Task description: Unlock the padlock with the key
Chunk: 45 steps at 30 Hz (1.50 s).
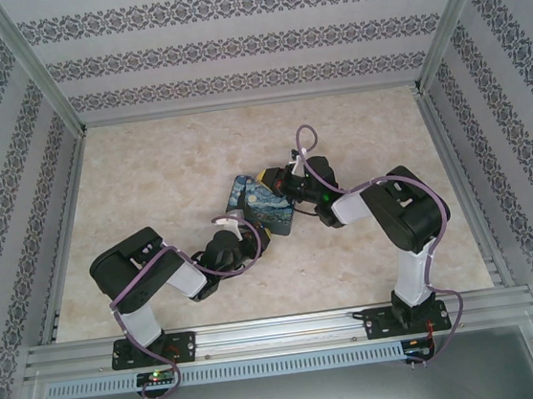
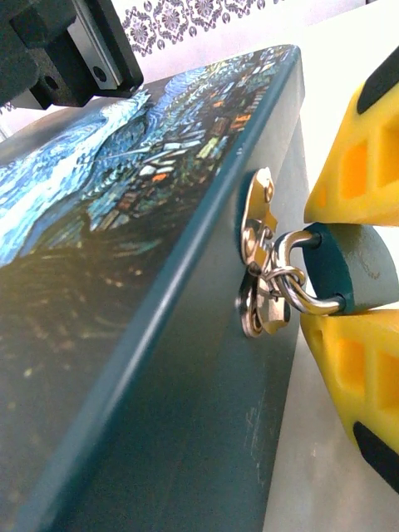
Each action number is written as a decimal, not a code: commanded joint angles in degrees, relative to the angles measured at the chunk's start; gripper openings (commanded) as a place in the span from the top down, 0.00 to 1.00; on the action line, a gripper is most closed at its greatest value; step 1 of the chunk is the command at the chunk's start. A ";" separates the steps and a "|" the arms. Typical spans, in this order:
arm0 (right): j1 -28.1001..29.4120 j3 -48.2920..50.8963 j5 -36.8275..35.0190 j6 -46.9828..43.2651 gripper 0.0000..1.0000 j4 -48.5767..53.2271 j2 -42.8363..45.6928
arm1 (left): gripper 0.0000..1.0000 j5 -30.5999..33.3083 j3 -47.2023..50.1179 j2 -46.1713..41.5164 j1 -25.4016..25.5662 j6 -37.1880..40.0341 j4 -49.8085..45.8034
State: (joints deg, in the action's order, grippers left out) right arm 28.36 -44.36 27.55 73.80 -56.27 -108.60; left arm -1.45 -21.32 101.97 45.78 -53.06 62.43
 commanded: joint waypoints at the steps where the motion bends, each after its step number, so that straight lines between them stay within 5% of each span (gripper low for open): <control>1: 0.20 1.65 0.00 -0.67 1.00 3.89 -3.38 | 0.78 0.55 0.08 0.59 0.65 -0.55 3.44; 16: 0.12 1.29 0.00 -0.24 1.00 3.73 -3.90 | 0.99 0.38 -0.14 -0.23 0.63 -1.97 2.29; 22: 0.12 1.16 0.11 -0.15 1.00 3.62 -4.17 | 0.73 0.23 -0.34 -1.07 0.63 -2.31 1.29; 26: 0.12 1.25 0.20 -0.06 1.00 3.45 -4.17 | 0.66 -0.26 -0.49 -0.66 0.63 -2.57 2.44; 45: 0.11 1.47 0.25 -0.06 1.00 3.18 -4.40 | 0.60 -3.27 1.37 -0.11 0.54 -6.05 12.05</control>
State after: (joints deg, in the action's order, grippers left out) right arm 28.34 -44.36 27.92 74.91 -57.78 -109.30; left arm -3.38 -20.25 102.91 45.76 -57.95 67.83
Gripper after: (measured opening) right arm 0.064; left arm 0.401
